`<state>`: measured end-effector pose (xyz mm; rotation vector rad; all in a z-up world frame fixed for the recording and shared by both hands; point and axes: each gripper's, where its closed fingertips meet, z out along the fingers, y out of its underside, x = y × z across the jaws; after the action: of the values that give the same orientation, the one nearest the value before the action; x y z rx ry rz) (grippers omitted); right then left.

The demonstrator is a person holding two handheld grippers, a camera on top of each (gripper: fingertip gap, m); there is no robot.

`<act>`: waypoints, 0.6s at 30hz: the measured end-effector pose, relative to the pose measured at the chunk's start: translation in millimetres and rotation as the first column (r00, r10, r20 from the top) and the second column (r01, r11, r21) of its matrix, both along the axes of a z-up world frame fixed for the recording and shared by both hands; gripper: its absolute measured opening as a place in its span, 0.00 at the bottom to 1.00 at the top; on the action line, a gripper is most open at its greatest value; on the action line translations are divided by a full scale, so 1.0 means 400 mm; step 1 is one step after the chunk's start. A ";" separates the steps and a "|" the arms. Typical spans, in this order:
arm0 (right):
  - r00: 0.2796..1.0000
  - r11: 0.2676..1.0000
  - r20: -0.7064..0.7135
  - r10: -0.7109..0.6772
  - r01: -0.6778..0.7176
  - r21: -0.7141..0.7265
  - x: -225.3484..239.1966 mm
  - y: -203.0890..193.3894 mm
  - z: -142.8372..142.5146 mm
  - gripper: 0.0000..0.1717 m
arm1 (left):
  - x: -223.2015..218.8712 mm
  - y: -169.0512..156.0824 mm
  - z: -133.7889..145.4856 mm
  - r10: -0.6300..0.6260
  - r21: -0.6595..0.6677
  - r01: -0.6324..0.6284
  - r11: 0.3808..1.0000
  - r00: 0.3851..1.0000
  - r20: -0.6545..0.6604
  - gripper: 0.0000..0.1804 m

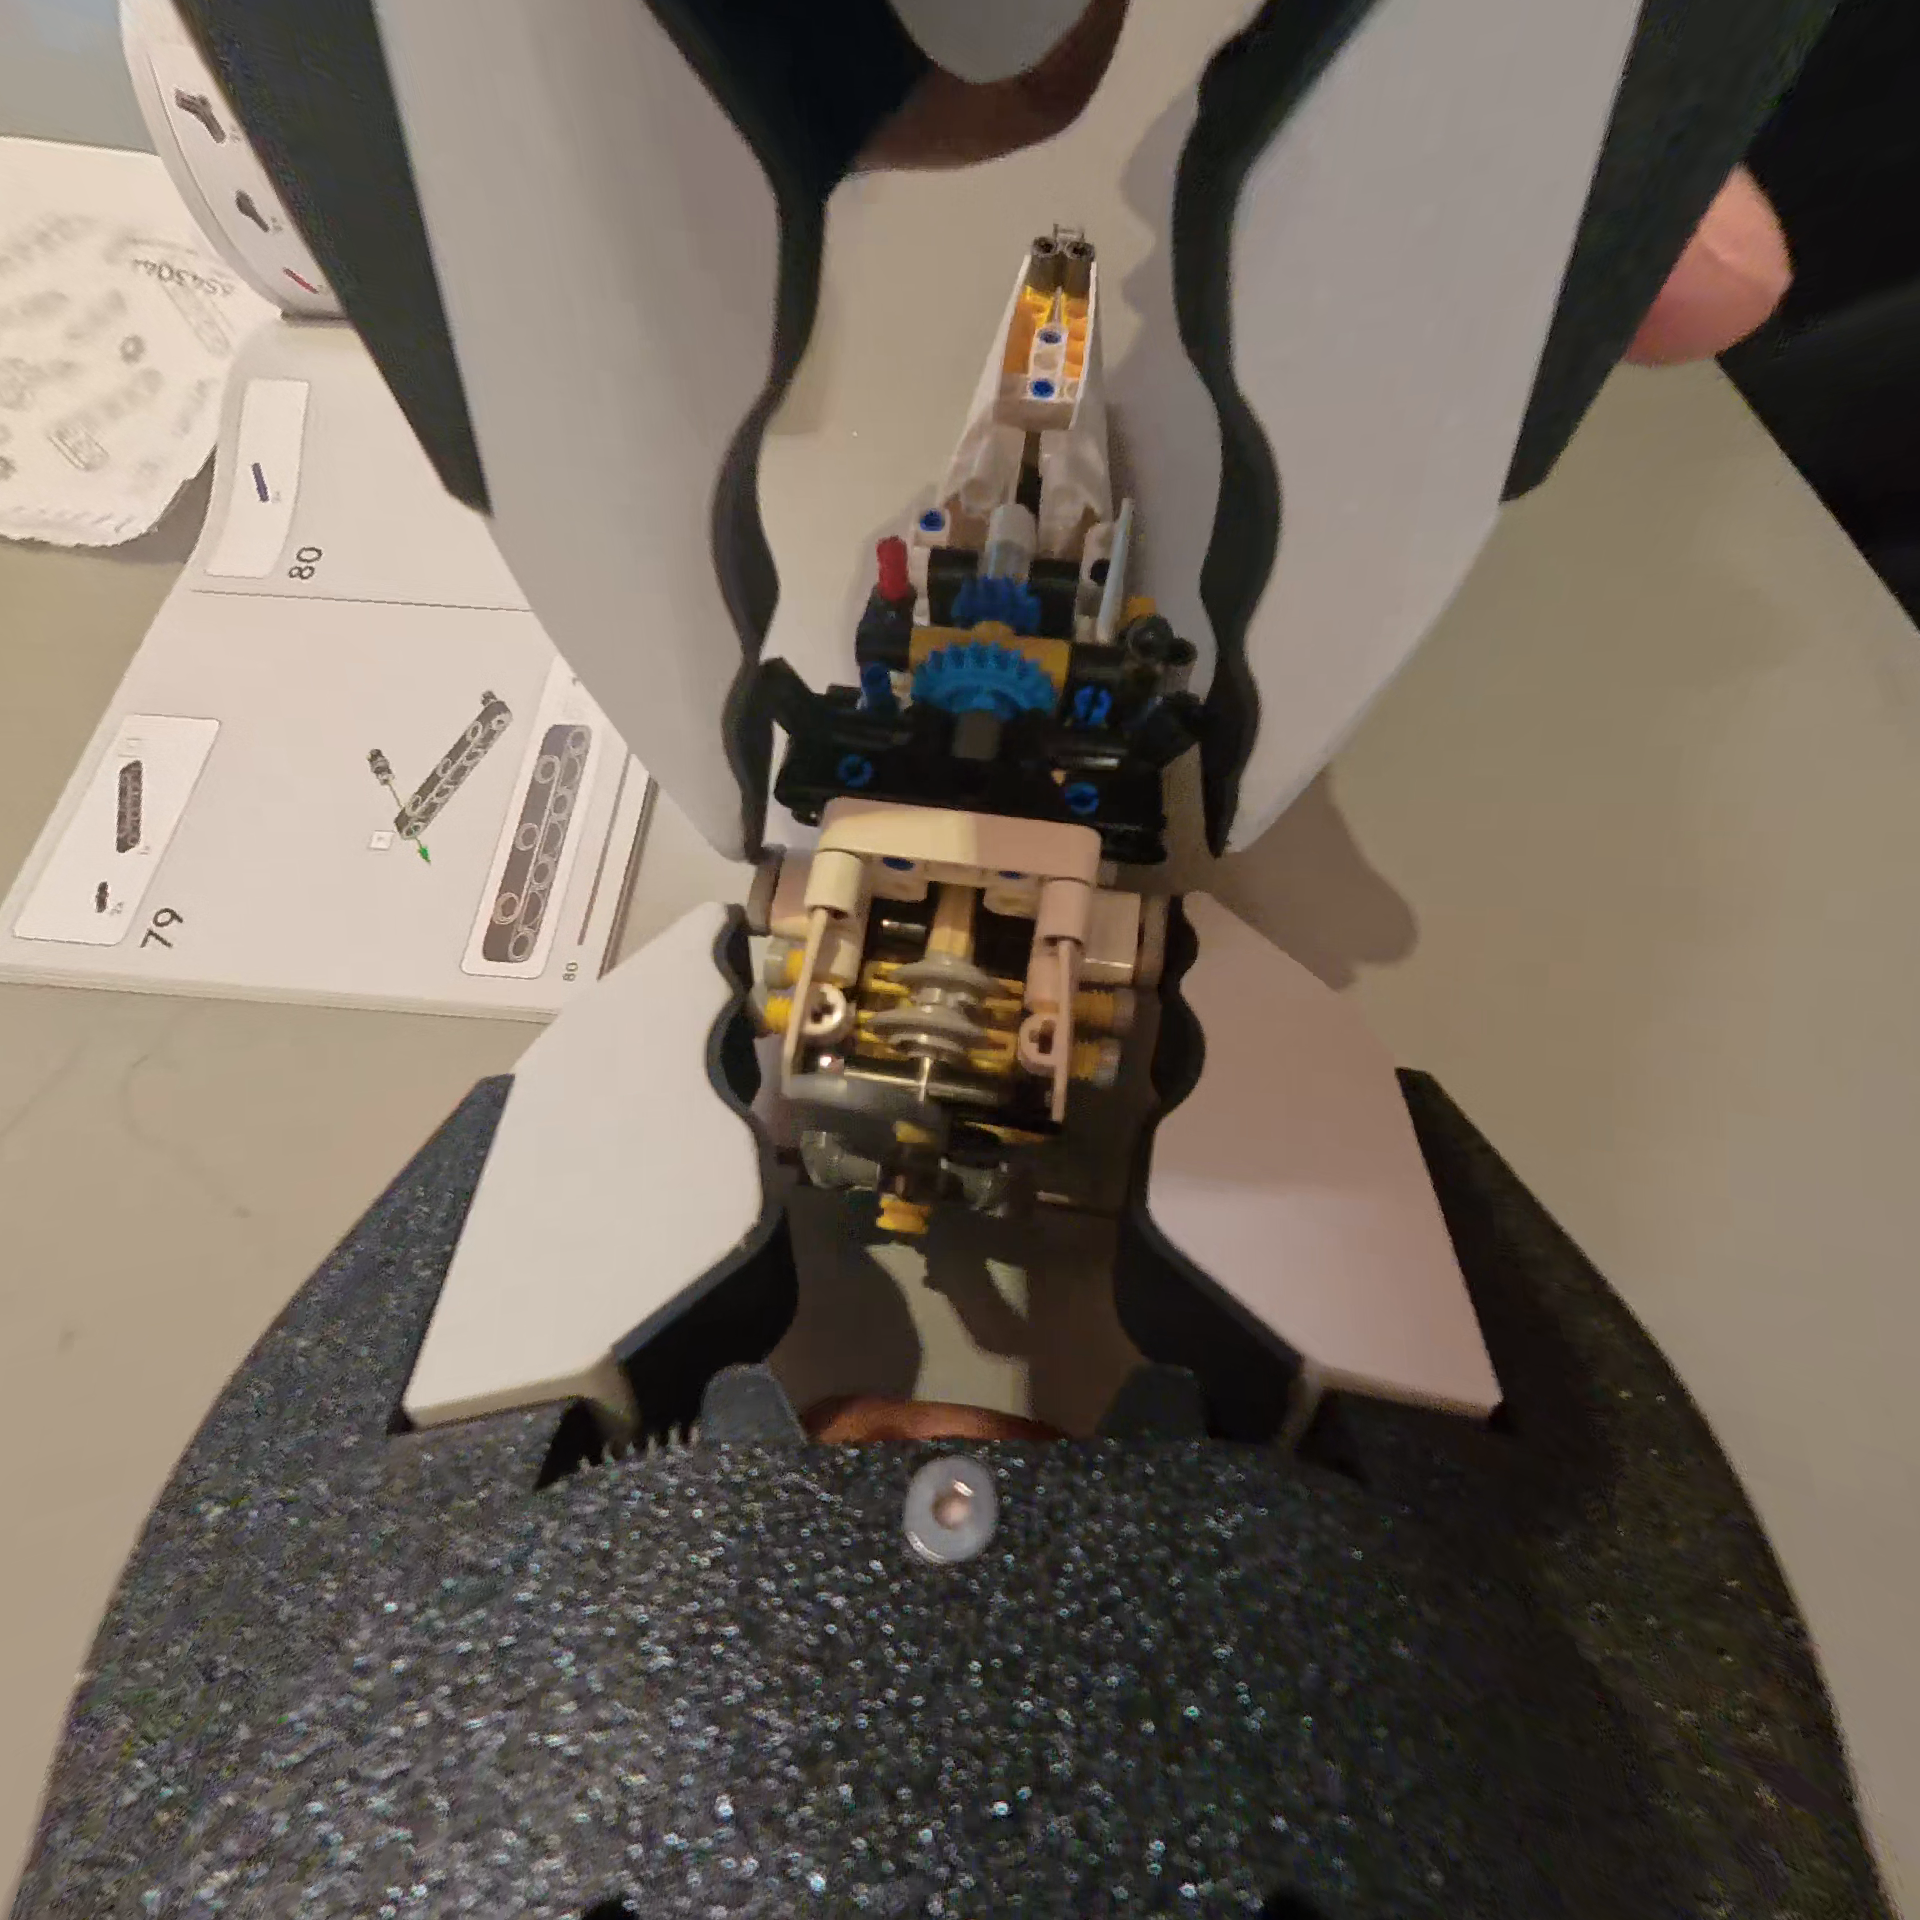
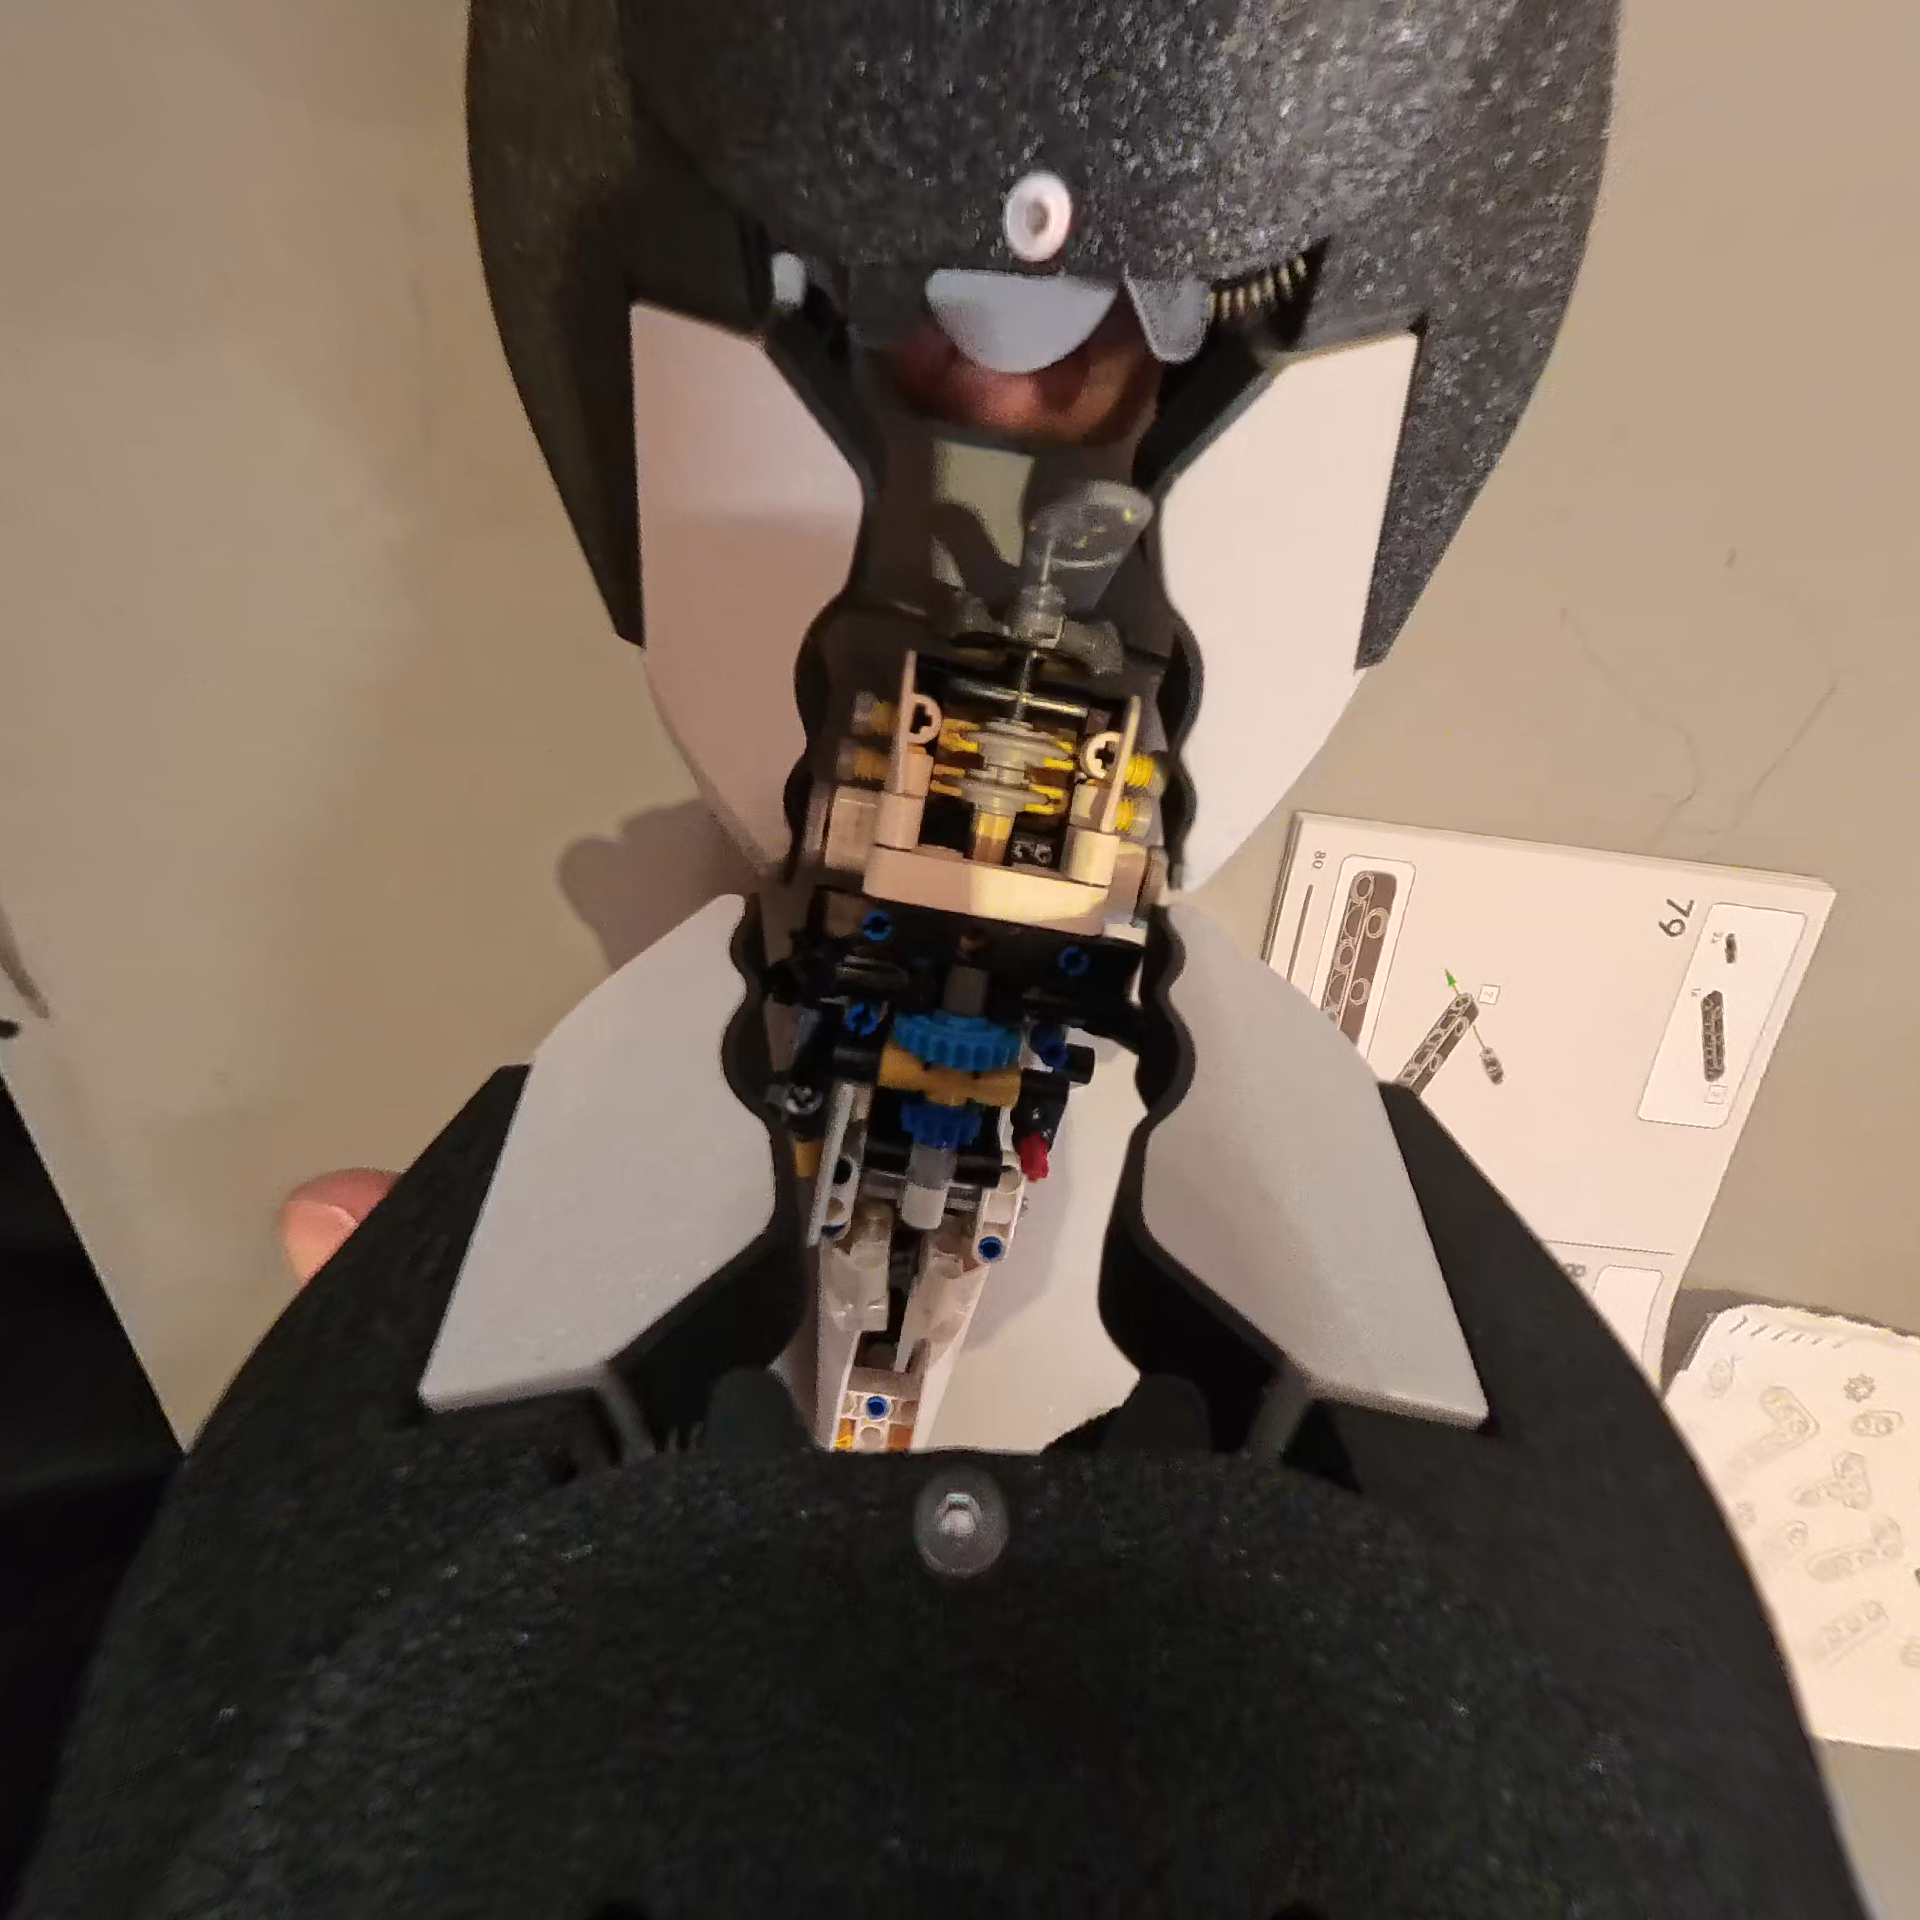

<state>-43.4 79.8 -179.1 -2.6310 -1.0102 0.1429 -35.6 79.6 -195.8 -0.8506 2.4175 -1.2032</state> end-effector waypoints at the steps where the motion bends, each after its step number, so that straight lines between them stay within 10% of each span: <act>1: 1.000 1.000 -0.007 -0.006 0.006 0.004 0.000 -0.001 0.004 0.40 | 0.001 0.001 -0.001 0.008 0.007 -0.008 1.000 1.000 0.004 0.43; 18: 1.000 0.996 -0.003 -0.029 0.029 -0.088 -0.004 -0.025 -0.010 0.43 | -0.013 -0.018 0.001 0.070 0.022 -0.070 0.997 0.997 0.041 0.42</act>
<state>-44.9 69.9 -183.3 -2.7222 -0.9847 0.1907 -40.7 72.4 -195.5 -0.8881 2.3454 -1.1531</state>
